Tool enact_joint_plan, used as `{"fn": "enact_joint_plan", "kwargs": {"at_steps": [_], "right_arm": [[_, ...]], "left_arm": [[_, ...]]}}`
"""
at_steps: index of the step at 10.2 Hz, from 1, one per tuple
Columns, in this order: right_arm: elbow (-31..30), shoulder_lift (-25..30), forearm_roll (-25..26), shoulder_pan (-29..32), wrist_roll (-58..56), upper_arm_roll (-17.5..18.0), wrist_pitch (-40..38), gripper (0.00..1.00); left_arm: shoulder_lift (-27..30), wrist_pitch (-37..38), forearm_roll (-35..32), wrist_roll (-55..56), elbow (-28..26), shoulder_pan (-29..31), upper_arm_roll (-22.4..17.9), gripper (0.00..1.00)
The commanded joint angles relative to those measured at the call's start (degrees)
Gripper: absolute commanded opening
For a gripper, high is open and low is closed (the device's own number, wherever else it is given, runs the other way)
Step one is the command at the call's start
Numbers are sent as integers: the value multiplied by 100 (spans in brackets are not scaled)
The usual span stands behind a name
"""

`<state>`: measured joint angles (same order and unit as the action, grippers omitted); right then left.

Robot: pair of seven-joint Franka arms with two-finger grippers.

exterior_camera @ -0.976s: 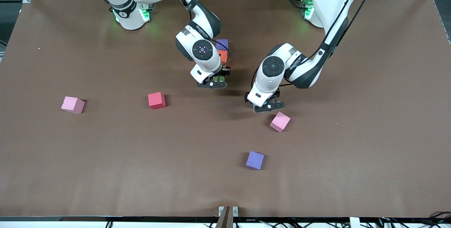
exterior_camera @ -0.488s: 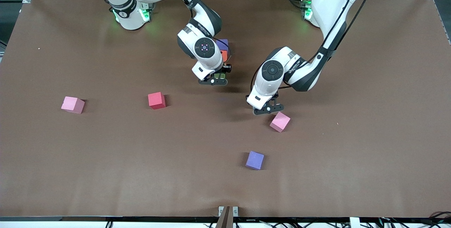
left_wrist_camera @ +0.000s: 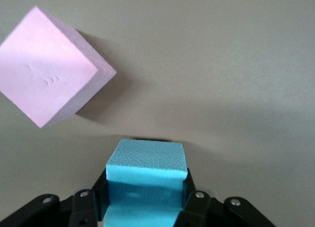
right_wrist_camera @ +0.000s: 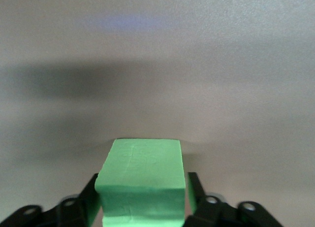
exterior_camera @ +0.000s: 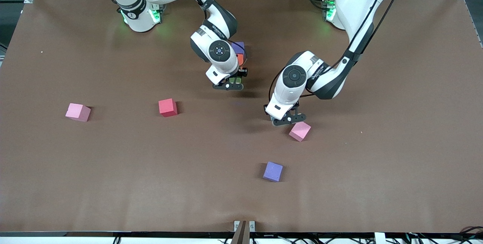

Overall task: Arrange blocks into number 1
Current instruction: 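Place the green cube below the orange cube with the right gripper, then place the cyan cube below green with the left gripper while the right gripper reaches red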

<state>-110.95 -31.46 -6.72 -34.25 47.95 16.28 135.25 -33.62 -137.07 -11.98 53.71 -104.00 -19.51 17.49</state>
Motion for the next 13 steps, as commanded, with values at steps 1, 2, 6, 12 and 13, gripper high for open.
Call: {"fn": "enact_joint_plan", "kwargs": {"at_steps": [1,2,6,12,13], "right_arm": [[-24,70,31,59,136,42,19,100],[3,157,31,111,101,51,-33,100],[170,1062,5,1093,-836,60,-1384,100],[170,1055,1121,2526,-2619,-10,-1485,100],[170,985,1129,2572,-2954,-176,-1458,100]], "left_arm": [[189,57,-6,51,-50,-53,17,0],[189,57,-6,69,-42,-88,35,0],[110,66,-6,122,247,-342,88,0],[-716,813,38,464,1496,-1361,9,0],[-812,813,29,560,1610,-1484,-35,0]]}}
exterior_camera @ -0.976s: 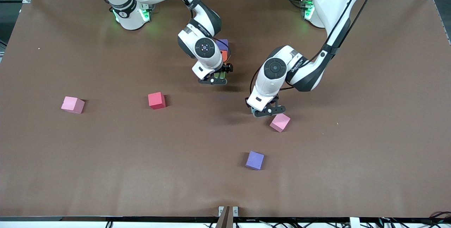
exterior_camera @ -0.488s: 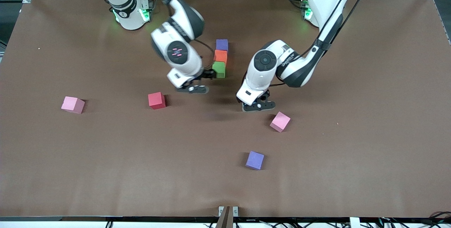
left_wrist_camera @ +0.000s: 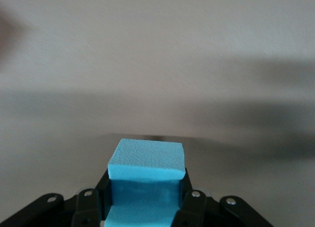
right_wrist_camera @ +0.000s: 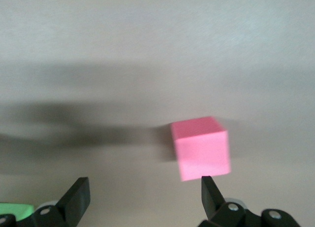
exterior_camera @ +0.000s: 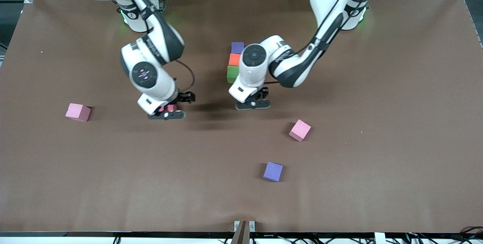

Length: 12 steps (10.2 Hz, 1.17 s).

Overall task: Arrange blocks into number 1
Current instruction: 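Place the cyan cube below green with the left gripper while the right gripper reaches red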

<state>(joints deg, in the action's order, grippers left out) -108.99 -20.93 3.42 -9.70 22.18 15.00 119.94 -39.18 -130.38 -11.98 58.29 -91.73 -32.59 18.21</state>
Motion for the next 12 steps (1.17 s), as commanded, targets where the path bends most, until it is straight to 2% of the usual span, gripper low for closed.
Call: {"fn": "enact_joint_plan", "kwargs": {"at_steps": [1,3,11,12], "right_arm": [[-60,-156,124,117,-599,-128,169,100],[-87,-288,124,117,-785,-287,249,100],[-841,-579,246,117,-935,-393,1364,100],[-965,-579,395,117,-935,-393,1496,93]], "left_arm": [[-414,145,29,251,514,-386,-220,0],[-529,145,55,340,594,-765,-519,0],[-468,145,29,578,524,-977,-467,0],[-468,145,37,587,524,-995,-467,0]]}}
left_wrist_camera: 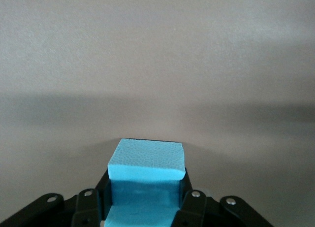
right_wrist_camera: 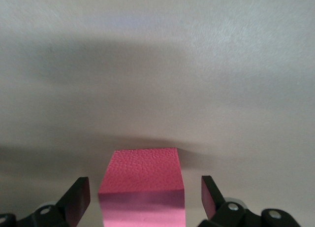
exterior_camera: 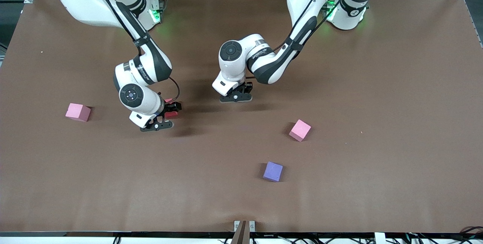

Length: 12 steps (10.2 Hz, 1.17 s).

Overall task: Arrange blocks into number 1
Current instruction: 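Grasp the red cube with the right gripper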

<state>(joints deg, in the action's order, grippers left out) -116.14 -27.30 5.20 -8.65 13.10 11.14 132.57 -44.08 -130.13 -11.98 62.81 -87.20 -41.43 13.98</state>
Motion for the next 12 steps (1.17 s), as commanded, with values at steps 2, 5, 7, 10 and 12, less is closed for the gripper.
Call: {"fn": "enact_joint_plan", "kwargs": {"at_steps": [2,5,7,10,12], "right_arm": [[-243,58,367,21,-27,-7,190,8],[-33,110,359,48,17,-103,15,0],[414,128,306,48,61,-103,-475,0],[855,276,297,100,87,-112,-1014,0],[961,260,288,275,70,-95,-1005,0]], "left_arm": [[31,120,64,143,72,-155,-44,0],[31,129,64,143,10,-199,-44,0],[31,120,73,152,10,-243,-35,0],[22,120,73,231,10,-269,-35,0],[22,128,73,231,1,-278,-35,0]]}}
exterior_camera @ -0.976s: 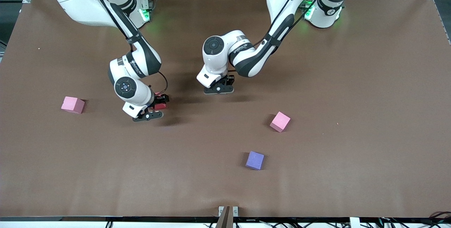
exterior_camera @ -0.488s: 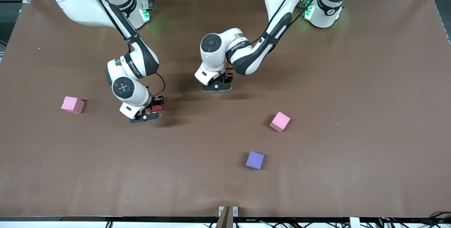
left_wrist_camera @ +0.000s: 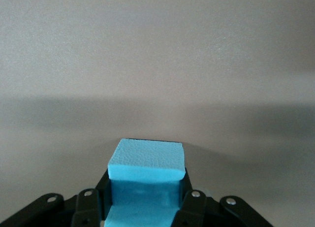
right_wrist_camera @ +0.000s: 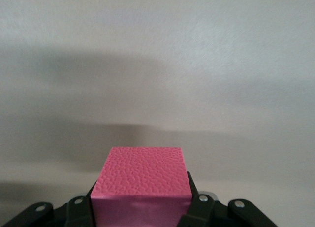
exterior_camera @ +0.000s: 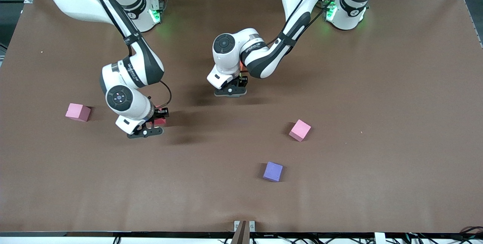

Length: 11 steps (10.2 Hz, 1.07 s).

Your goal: Arrange blocks into number 1

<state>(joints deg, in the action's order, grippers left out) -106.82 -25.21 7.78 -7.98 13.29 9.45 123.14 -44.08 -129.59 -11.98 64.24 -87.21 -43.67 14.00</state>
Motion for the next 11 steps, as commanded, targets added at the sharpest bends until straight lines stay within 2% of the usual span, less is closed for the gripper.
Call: {"fn": "enact_joint_plan", "kwargs": {"at_steps": [1,2,7,11], "right_arm": [[65,17,21,200,68,83,-54,0],[91,16,-66,200,68,92,-54,0],[293,78,-172,183,68,118,-115,0],[373,69,-172,218,68,109,-98,0]], "left_arm": [[22,74,81,106,2,-80,-38,55],[22,74,81,97,-6,-89,-38,100],[267,468,64,97,11,43,-108,100],[734,786,-6,-314,20,1262,-126,100]]}}
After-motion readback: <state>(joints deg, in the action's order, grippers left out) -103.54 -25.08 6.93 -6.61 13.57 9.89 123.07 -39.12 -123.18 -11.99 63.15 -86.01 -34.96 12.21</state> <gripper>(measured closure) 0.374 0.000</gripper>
